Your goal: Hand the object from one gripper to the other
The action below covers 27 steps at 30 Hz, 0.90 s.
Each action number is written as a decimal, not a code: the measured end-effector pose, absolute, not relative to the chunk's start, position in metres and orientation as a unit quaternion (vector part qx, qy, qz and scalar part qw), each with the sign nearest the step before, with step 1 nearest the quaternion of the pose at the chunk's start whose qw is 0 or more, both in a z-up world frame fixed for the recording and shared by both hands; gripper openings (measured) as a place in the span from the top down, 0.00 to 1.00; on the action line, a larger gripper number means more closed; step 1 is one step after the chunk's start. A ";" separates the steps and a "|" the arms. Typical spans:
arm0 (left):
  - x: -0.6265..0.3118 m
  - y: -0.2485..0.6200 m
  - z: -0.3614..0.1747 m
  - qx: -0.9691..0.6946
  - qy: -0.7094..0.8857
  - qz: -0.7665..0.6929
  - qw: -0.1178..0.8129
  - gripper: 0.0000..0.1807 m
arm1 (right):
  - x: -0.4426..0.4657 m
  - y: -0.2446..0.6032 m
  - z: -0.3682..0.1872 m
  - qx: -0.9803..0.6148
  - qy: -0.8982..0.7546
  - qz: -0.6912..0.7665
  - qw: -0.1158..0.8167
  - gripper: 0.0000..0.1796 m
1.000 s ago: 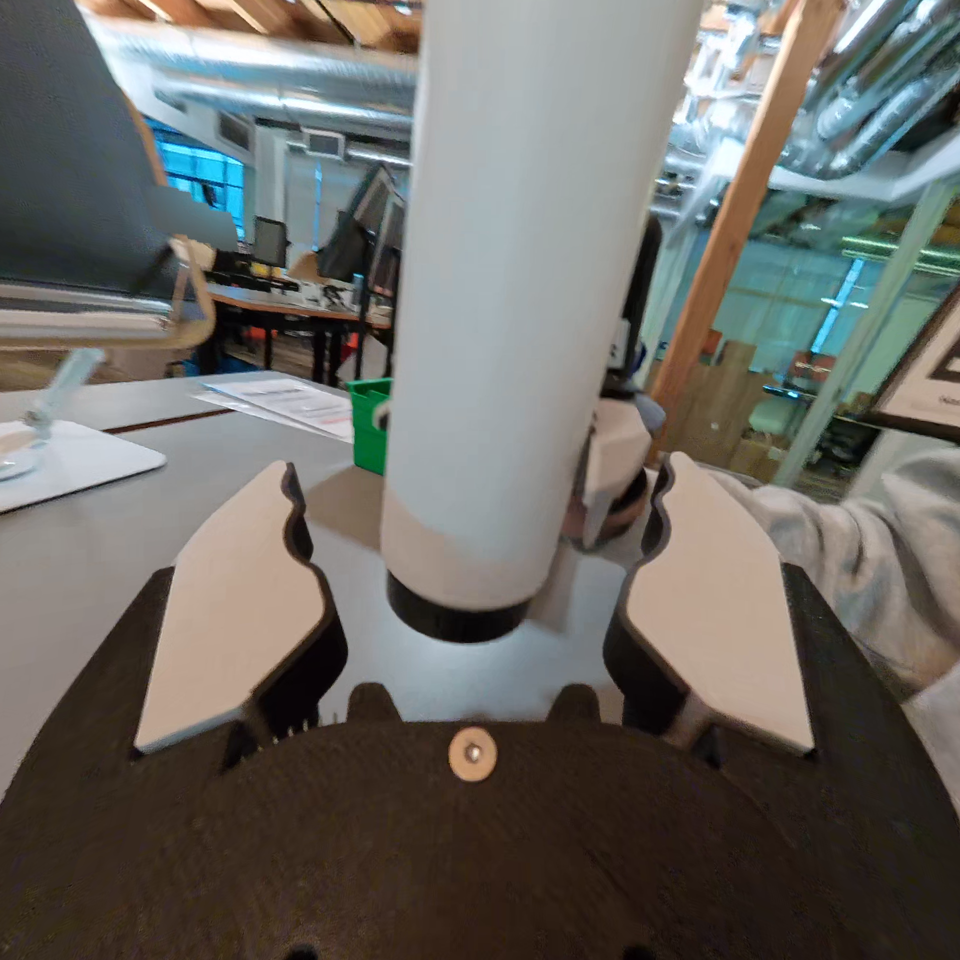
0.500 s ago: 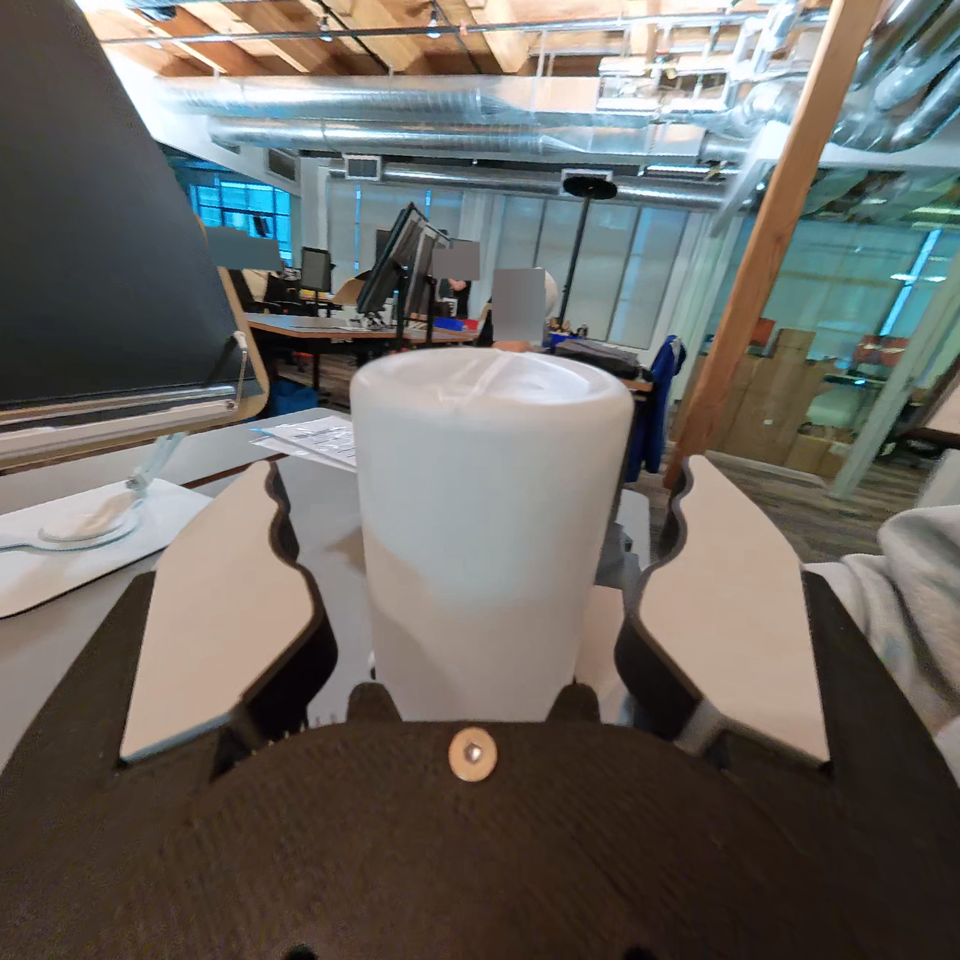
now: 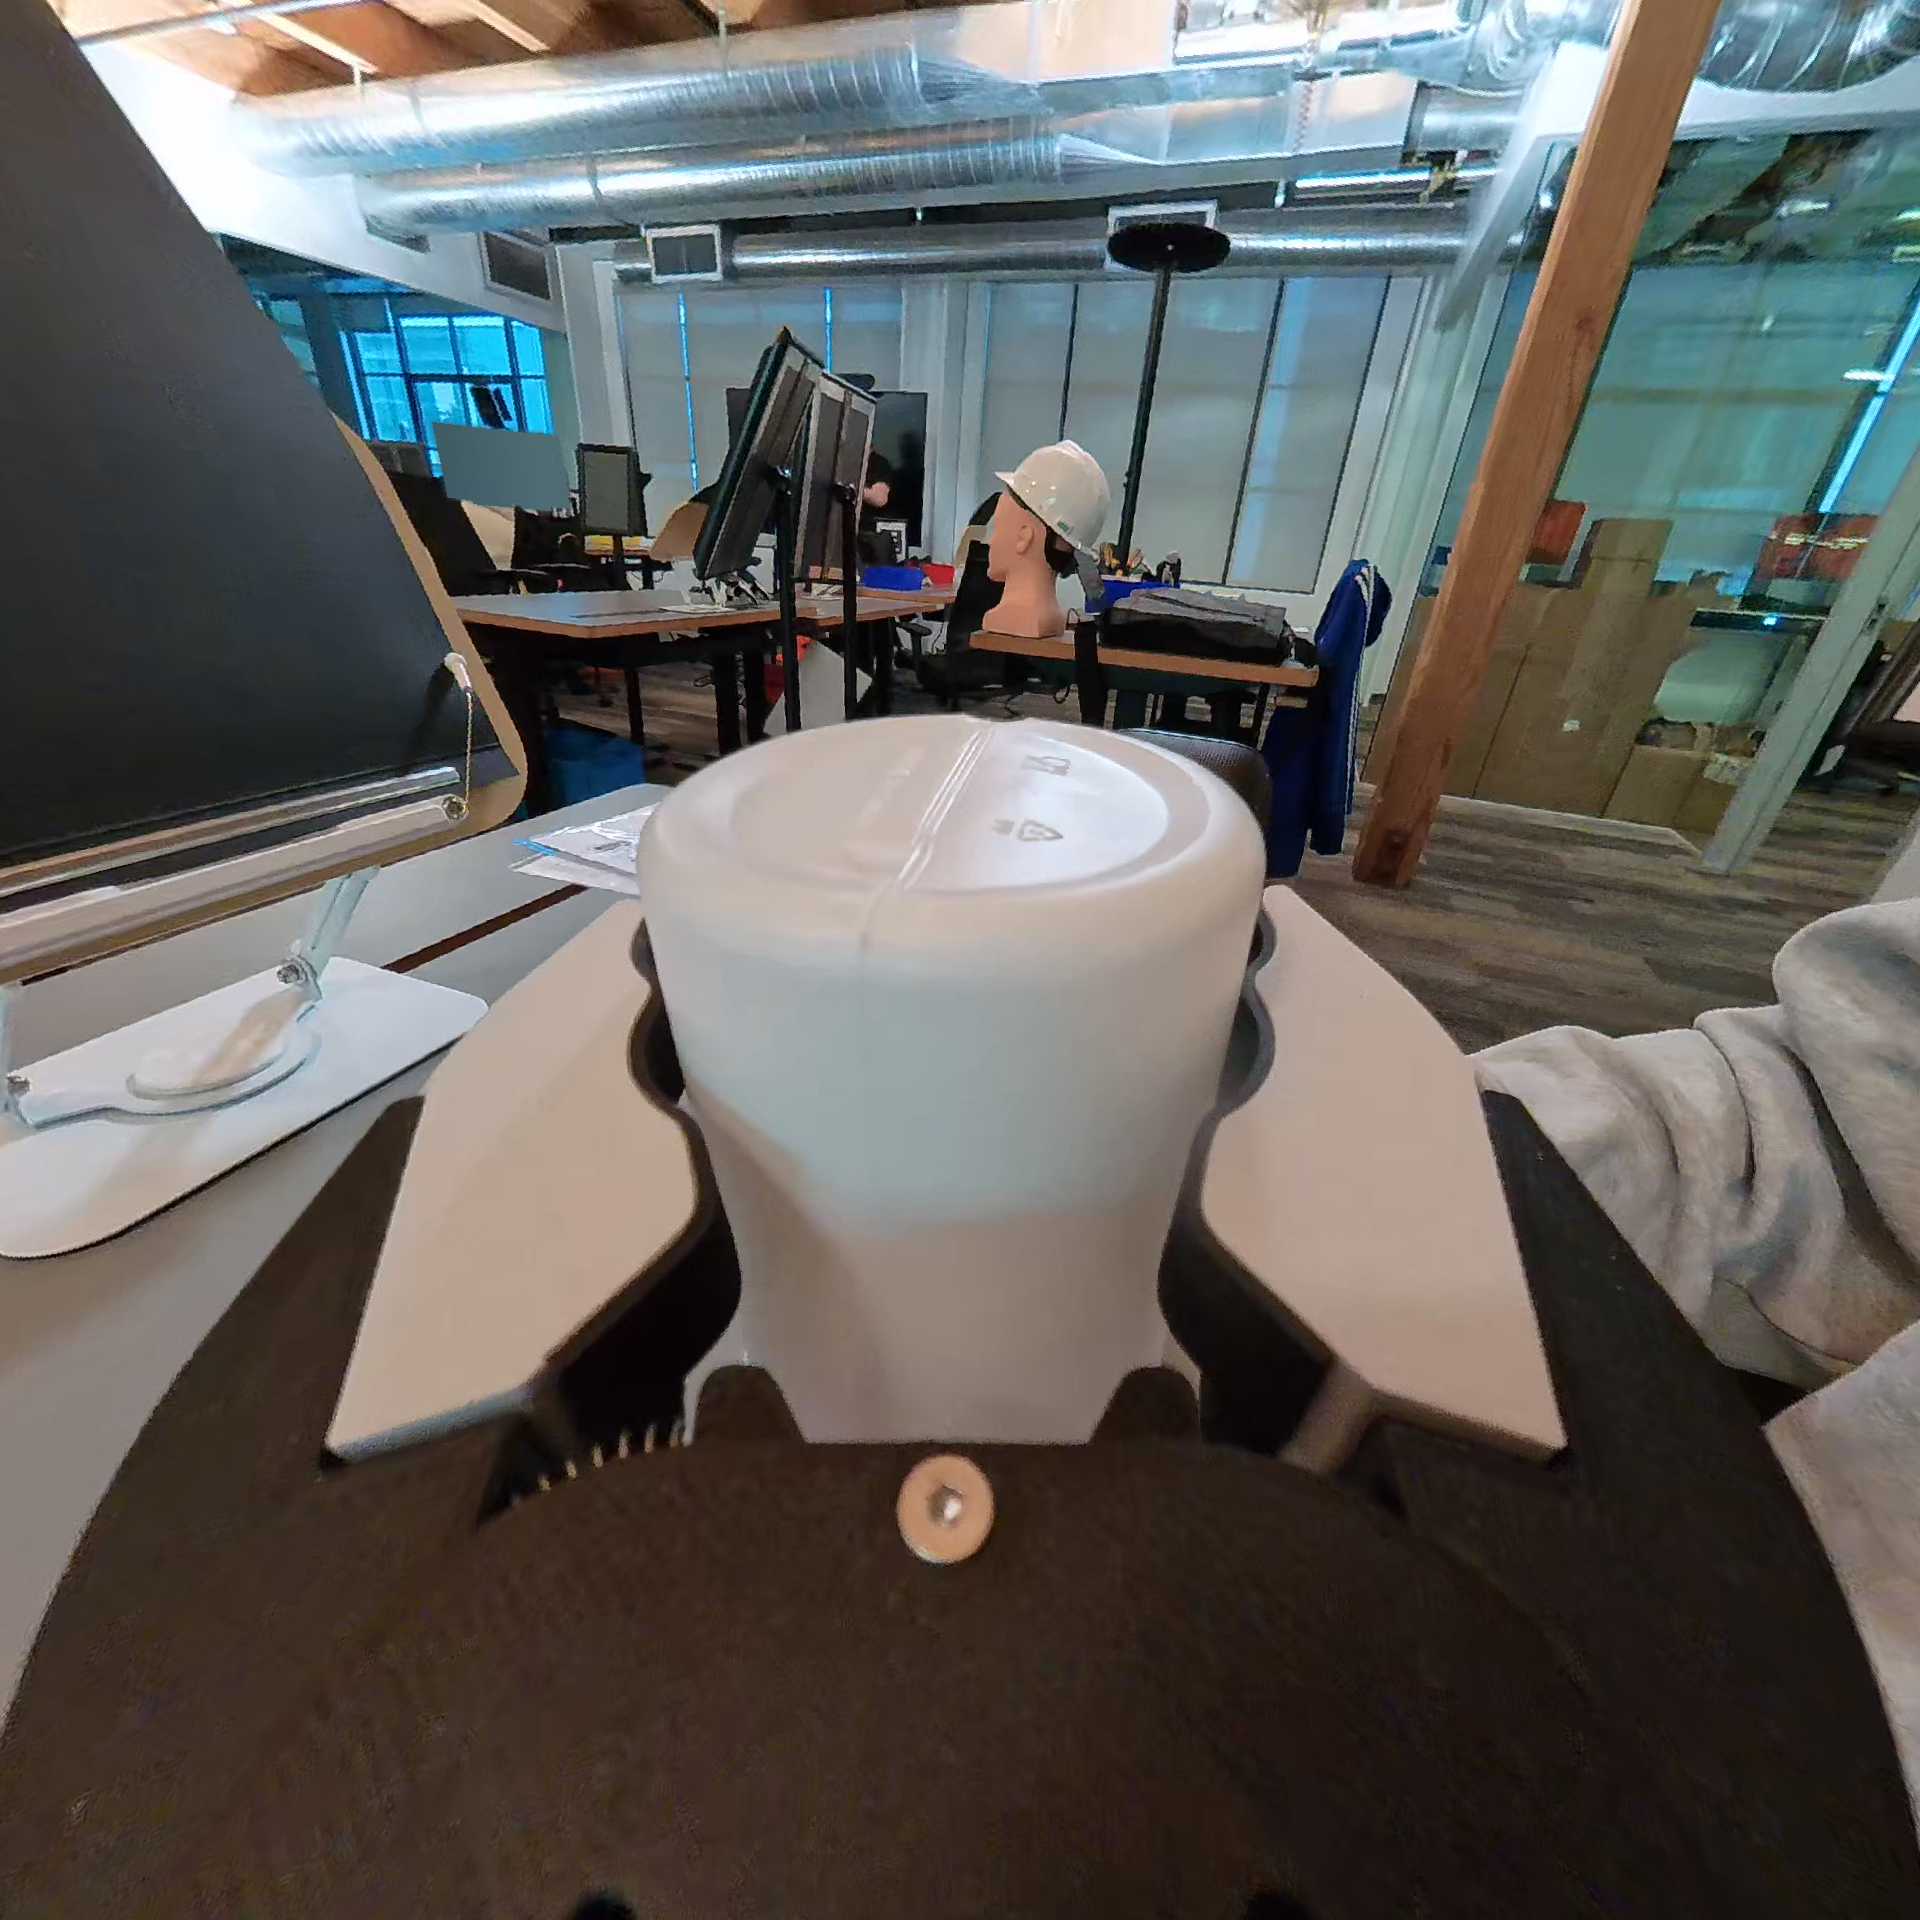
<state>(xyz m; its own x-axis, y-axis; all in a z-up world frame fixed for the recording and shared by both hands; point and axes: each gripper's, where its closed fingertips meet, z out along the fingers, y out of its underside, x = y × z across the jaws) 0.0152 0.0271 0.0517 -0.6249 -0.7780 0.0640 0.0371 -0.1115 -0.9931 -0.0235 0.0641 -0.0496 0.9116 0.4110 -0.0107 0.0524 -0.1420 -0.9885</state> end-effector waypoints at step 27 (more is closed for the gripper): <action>0.023 0.053 0.041 -0.349 0.580 -0.678 0.287 0.42 | 0.038 0.023 0.048 -0.639 -0.141 -0.030 0.756 0.26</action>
<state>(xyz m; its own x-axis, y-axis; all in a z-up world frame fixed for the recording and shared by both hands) 0.0235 0.0528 0.0406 -0.5920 -0.7936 0.1405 -0.0159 -0.1628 -0.9865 0.0383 0.0225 0.0483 0.9583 0.1352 0.2519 0.2260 0.1818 -0.9570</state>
